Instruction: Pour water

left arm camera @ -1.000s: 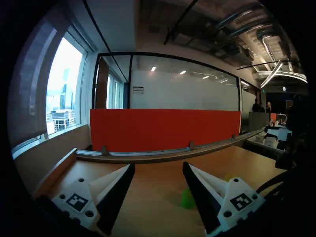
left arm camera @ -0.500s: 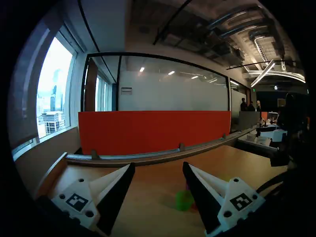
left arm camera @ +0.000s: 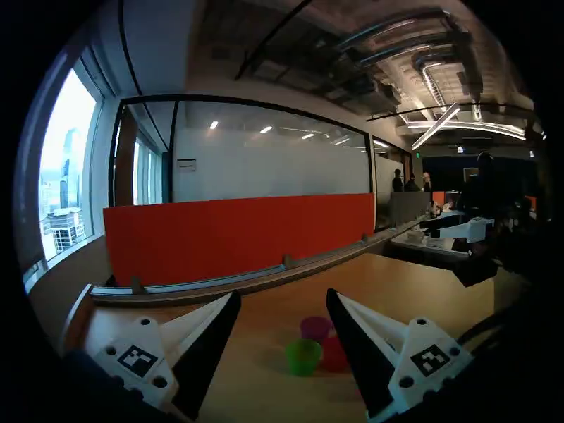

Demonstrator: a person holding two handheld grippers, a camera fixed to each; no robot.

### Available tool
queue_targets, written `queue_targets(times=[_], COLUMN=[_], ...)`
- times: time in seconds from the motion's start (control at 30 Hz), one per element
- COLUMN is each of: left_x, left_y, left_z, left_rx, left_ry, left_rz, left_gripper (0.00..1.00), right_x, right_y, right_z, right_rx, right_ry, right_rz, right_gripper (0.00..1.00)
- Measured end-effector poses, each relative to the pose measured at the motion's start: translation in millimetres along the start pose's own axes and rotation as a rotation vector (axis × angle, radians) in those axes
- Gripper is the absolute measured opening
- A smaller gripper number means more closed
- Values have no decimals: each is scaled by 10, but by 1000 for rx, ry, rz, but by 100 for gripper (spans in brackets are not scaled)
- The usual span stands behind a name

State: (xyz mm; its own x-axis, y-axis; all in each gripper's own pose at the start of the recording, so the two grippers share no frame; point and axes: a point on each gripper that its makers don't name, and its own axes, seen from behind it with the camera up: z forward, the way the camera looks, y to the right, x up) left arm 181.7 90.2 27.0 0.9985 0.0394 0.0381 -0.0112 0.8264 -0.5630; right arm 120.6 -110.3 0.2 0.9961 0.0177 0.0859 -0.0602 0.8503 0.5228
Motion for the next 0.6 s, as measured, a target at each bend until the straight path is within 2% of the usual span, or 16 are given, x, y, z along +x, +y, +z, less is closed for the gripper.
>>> queue_targets(times=[0.2,0.6], left_x=[3,-30], left_y=[58,26], left_z=[38,100], left_rx=[-52,-98], left_ry=[-2,-20], left_rz=[-8,-5], left_gripper=[89,89], right_x=[23,102], right_y=[-140,-279], right_z=[33,52], right_rx=[52,108], right_ry=[-11,-32], right_rz=[-33,-30], right_gripper=[99,99])
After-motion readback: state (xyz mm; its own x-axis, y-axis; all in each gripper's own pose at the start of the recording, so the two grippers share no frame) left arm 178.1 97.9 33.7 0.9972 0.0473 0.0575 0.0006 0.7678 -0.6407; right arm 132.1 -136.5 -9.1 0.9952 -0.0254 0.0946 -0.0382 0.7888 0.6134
